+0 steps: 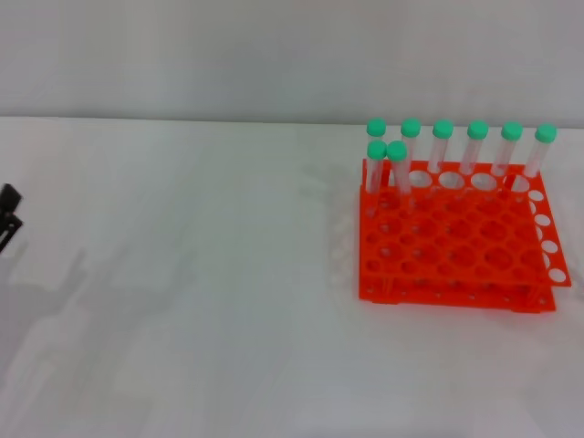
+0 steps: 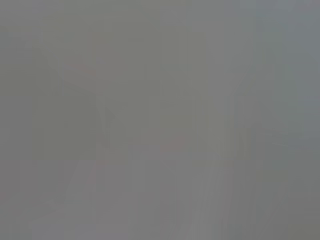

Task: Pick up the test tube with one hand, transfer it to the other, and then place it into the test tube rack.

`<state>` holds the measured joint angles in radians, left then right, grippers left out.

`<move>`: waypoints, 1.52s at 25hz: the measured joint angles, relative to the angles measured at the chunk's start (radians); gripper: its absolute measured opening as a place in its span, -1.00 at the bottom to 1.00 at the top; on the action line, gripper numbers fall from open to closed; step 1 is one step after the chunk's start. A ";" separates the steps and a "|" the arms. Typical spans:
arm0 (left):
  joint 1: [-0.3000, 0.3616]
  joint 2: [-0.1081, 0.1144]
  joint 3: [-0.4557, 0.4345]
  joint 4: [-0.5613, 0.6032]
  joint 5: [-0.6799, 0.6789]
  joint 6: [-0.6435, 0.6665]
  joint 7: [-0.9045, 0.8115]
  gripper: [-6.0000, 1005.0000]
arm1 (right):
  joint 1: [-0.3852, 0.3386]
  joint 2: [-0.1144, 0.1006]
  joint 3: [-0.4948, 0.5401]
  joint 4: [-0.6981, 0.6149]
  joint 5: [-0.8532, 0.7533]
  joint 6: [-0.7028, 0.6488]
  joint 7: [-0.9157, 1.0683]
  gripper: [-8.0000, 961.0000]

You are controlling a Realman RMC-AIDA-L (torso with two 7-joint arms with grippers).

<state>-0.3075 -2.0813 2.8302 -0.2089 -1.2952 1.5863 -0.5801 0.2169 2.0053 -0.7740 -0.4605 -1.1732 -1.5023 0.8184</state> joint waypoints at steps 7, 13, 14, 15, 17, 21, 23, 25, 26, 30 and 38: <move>0.010 0.000 0.000 0.048 -0.103 -0.011 0.006 0.77 | 0.002 0.000 0.252 0.244 0.000 -0.066 -0.280 0.39; 0.008 0.002 0.000 0.074 -0.136 -0.015 0.007 0.77 | 0.012 0.001 0.370 0.357 0.000 -0.110 -0.429 0.39; 0.006 0.003 0.000 0.075 -0.137 -0.020 0.008 0.77 | 0.013 0.001 0.371 0.360 0.000 -0.109 -0.431 0.39; 0.003 0.004 0.000 0.075 -0.137 -0.025 0.009 0.77 | 0.014 0.001 0.372 0.361 0.000 -0.107 -0.432 0.39; -0.002 0.003 0.000 0.076 -0.140 -0.031 0.009 0.77 | 0.014 0.001 0.375 0.361 0.000 -0.104 -0.431 0.39; -0.007 0.002 0.000 0.102 -0.161 -0.037 0.037 0.77 | 0.015 0.001 0.381 0.358 0.000 -0.108 -0.427 0.39; -0.009 0.002 0.000 0.110 -0.169 -0.038 0.064 0.77 | 0.014 0.001 0.382 0.359 0.000 -0.107 -0.429 0.39; -0.013 0.001 0.000 0.112 -0.174 -0.038 0.089 0.77 | 0.014 0.001 0.383 0.363 0.009 -0.102 -0.432 0.39; -0.015 0.000 0.000 0.113 -0.175 -0.038 0.112 0.77 | 0.014 0.001 0.384 0.366 0.015 -0.098 -0.434 0.39; -0.015 0.000 -0.011 0.126 -0.179 -0.039 0.122 0.77 | 0.014 0.001 0.384 0.369 0.025 -0.085 -0.440 0.39; -0.019 0.001 -0.040 0.151 -0.183 -0.041 0.154 0.77 | 0.026 0.001 0.383 0.368 0.026 -0.046 -0.462 0.39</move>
<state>-0.3263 -2.0803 2.7903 -0.0580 -1.4781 1.5449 -0.4264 0.2428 2.0064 -0.3907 -0.0923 -1.1474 -1.5480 0.3569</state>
